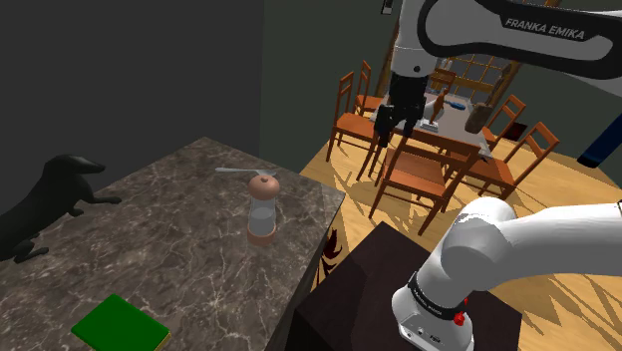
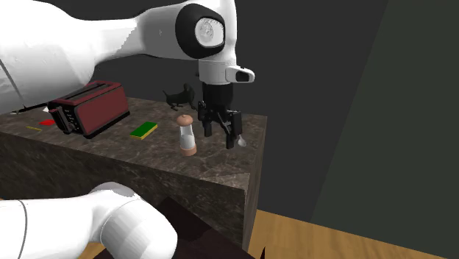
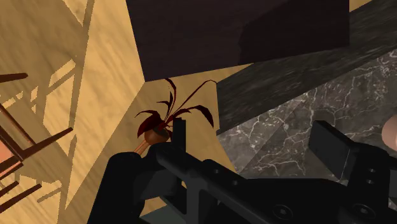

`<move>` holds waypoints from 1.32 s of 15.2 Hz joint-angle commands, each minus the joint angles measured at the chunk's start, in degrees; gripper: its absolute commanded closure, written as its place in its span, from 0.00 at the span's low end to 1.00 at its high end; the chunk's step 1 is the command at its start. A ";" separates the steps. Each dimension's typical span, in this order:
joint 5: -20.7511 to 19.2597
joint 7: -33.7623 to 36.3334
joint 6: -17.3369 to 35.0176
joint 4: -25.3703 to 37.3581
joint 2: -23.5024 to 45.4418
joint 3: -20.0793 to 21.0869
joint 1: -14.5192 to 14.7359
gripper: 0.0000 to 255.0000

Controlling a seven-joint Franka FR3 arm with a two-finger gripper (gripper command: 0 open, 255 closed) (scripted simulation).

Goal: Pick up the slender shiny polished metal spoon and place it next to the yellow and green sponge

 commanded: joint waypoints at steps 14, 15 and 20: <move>3.25 -12.53 26.98 -0.41 20.03 -5.57 6.43 0.00; 3.82 -13.66 28.76 0.10 21.86 -5.89 7.00 0.00; 7.48 -19.78 36.65 3.70 31.24 -7.13 9.77 0.00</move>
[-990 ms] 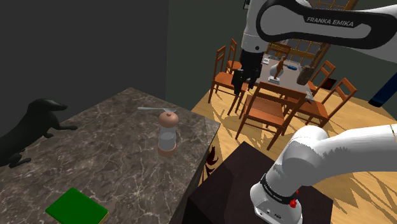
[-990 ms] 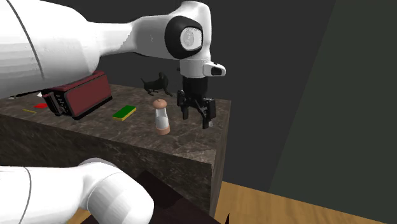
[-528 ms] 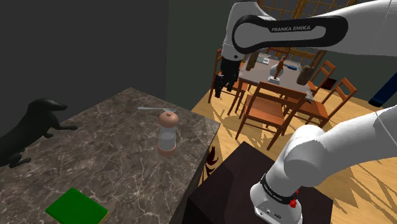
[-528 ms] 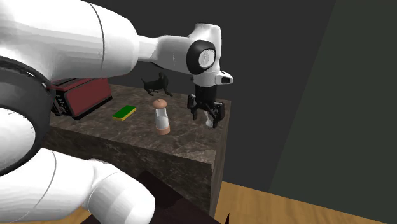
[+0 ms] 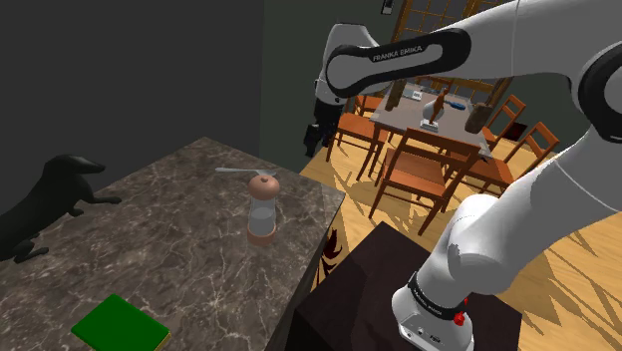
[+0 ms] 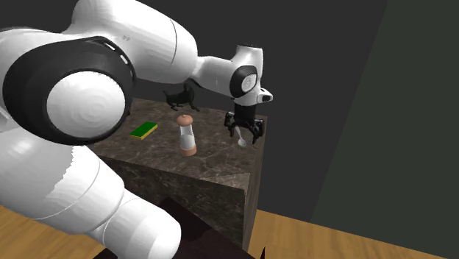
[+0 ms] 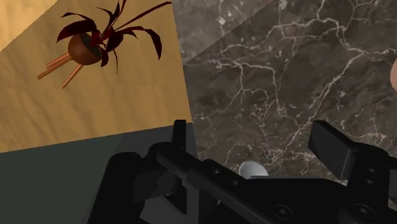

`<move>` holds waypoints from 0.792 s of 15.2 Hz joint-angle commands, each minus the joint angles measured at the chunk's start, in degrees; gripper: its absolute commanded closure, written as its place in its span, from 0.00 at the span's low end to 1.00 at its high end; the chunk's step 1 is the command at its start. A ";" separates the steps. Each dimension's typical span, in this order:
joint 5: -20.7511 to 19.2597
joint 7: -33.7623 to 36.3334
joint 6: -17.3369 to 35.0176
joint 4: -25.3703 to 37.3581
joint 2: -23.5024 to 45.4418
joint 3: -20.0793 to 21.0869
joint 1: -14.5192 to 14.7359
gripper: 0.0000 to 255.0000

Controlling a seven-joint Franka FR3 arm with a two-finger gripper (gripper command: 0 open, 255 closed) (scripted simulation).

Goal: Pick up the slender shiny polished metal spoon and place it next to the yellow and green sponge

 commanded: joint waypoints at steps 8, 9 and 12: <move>9.16 -12.31 10.33 9.65 16.78 -0.18 4.02 0.00; 10.29 -13.72 11.05 11.07 18.63 0.03 4.28 0.00; 13.54 -17.77 12.78 15.64 24.09 1.03 4.74 0.00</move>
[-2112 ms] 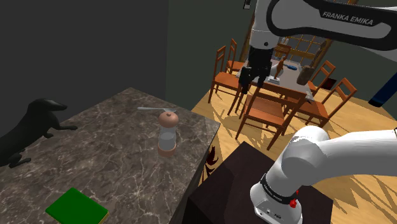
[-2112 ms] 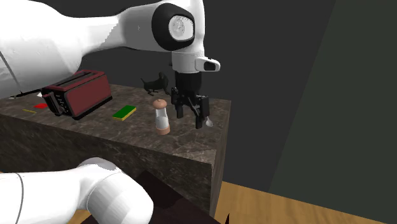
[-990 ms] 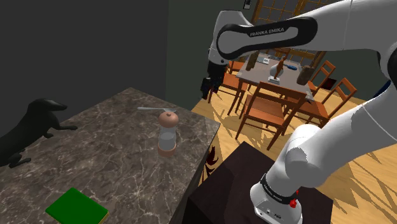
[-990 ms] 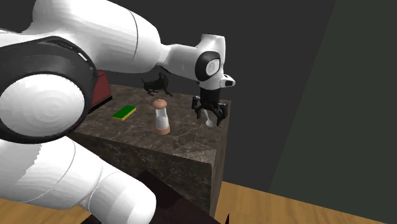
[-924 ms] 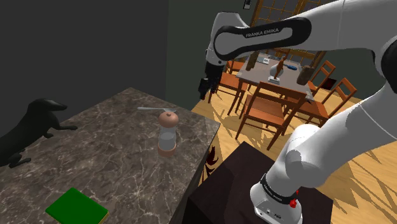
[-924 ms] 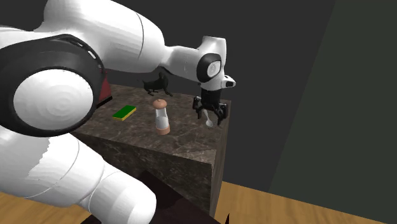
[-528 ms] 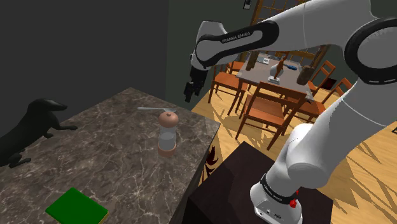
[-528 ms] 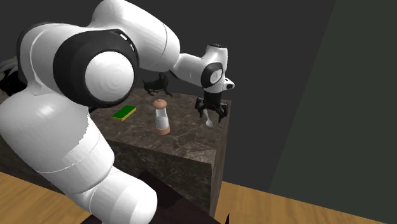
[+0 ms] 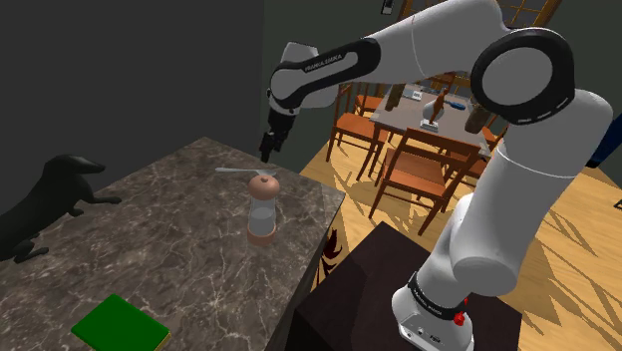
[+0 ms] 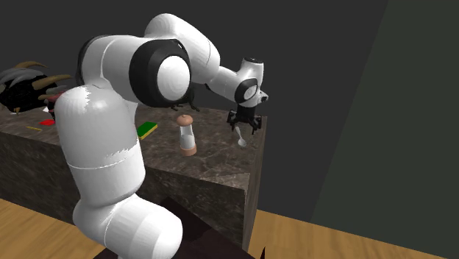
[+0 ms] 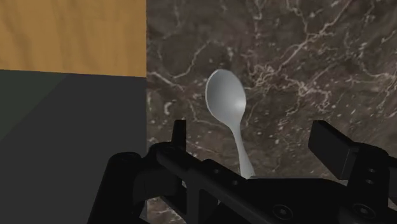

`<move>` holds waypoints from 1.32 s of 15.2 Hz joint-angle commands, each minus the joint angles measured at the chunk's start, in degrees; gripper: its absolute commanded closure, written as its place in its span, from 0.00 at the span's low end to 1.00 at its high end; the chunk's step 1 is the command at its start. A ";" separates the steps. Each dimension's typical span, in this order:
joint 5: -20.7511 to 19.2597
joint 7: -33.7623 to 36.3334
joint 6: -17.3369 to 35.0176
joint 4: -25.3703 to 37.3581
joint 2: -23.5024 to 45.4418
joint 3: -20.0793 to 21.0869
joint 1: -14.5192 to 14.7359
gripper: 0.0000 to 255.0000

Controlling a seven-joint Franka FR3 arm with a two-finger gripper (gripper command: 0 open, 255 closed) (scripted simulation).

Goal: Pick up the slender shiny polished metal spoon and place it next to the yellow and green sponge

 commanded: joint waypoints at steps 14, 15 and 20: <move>7.47 -8.96 6.84 10.73 15.62 3.92 0.49 0.00; 7.47 -8.96 6.84 10.74 15.63 3.92 0.49 0.00; 7.47 -8.96 6.84 10.74 15.63 3.92 0.49 0.00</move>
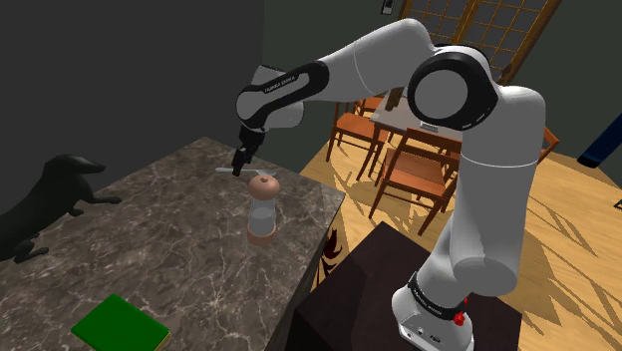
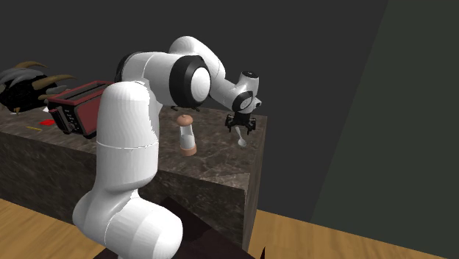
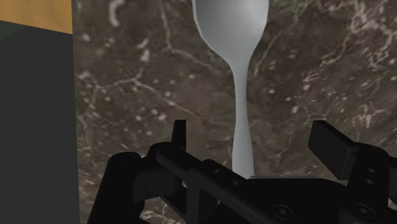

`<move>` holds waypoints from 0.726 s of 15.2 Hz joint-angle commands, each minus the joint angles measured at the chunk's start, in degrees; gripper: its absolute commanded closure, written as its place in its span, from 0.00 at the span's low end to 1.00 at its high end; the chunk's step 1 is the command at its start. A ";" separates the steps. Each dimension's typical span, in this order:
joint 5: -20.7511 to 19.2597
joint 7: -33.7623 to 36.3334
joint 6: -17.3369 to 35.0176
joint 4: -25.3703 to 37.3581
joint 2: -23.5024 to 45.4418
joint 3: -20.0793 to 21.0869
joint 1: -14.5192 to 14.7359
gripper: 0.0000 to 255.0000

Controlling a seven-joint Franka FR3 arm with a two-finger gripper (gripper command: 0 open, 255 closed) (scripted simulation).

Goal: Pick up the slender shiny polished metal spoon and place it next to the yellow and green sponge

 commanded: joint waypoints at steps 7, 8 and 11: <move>0.00 0.00 0.00 0.00 0.00 0.00 0.00 1.00; 0.00 0.00 0.00 0.00 0.00 0.00 0.00 1.00; 0.00 0.00 0.00 0.00 0.00 0.00 0.00 1.00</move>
